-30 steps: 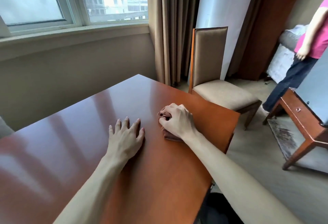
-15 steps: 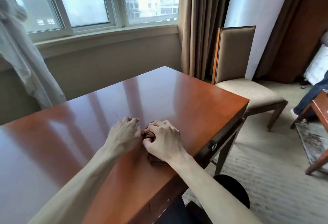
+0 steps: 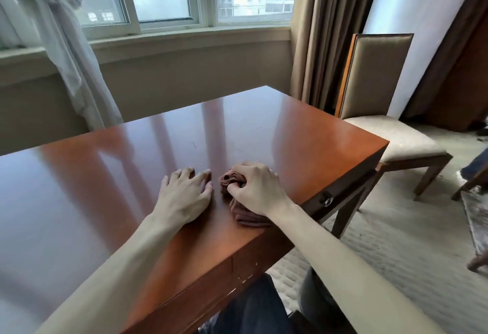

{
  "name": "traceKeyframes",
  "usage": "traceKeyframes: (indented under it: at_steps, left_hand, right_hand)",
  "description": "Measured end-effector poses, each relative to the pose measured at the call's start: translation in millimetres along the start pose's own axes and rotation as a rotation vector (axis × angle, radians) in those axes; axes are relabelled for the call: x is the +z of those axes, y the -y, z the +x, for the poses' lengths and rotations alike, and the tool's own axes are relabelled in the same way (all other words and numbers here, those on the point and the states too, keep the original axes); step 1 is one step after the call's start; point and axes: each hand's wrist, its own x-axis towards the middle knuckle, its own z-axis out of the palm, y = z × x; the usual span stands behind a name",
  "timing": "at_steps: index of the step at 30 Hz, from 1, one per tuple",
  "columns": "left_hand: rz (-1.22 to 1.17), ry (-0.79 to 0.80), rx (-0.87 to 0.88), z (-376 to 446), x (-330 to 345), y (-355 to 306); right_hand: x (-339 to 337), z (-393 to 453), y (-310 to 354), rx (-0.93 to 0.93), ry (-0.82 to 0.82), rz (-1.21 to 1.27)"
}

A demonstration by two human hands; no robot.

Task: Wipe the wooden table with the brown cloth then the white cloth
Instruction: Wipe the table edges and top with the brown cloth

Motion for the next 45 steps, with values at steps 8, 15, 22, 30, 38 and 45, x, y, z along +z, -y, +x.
traceKeyframes:
  at_steps: [8,15,22,30,38,45]
  left_hand:
    - [0.03,-0.076,-0.08,82.9,2.2,73.4]
    - [0.0,-0.087,-0.169,155.6,20.7,115.8]
    - [0.003,-0.085,-0.176,151.8,18.3,110.7]
    - [0.004,-0.045,-0.178,150.3,14.8,109.6]
    - [-0.023,-0.015,-0.179,146.1,8.9,106.9]
    - [-0.054,-0.059,-0.16,145.9,12.6,109.4]
  right_hand:
    - [18.2,144.4,-70.7,0.223,-0.127,-0.066]
    - [45.7,283.6,-138.2,0.334,-0.236,-0.16]
    - [54.5,297.2,-134.6,0.324,-0.228,-0.188]
    - [57.7,164.2,-36.2,0.031,-0.031,-0.091]
    - [51.3,94.1,9.9,-0.178,0.063,0.034]
    - [70.4,223.6,-38.7,0.067,-0.01,-0.056]
